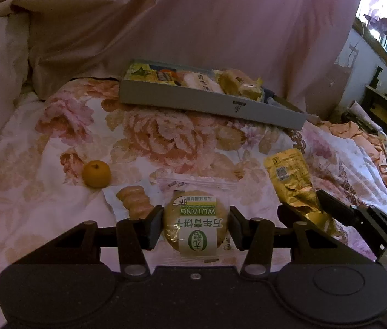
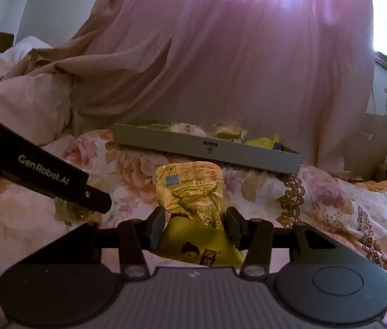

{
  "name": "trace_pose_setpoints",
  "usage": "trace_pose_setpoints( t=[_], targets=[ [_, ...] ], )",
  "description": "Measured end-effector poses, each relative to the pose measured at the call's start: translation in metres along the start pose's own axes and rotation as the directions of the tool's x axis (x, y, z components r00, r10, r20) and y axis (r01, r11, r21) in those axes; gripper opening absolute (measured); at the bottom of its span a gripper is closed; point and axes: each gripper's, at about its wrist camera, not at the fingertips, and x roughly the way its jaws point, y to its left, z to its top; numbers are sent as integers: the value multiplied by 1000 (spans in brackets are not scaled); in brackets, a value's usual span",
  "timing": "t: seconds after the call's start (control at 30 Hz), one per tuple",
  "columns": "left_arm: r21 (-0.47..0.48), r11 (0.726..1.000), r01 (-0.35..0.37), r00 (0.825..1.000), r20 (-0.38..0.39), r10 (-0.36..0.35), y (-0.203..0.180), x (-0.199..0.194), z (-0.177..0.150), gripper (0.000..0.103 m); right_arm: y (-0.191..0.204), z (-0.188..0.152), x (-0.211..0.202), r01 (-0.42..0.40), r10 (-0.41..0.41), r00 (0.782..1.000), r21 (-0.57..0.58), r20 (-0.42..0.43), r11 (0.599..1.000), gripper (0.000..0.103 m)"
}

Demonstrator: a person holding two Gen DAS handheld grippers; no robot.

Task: Organize snacks
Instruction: 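Lift both packets and carry them over the grey box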

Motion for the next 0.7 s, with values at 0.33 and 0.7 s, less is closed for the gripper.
trace_pose_setpoints(
  t=[0.33, 0.7],
  targets=[
    [-20, 1000, 3, 1000, 10, -2, 2, 0, 10, 52, -4, 5, 6, -37, 36, 999, 25, 30, 999, 53],
    [14, 1000, 6, 999, 53, -7, 4, 23, 69, 52, -32, 45, 43, -55, 50, 993, 45, 110, 997, 53]
  ],
)
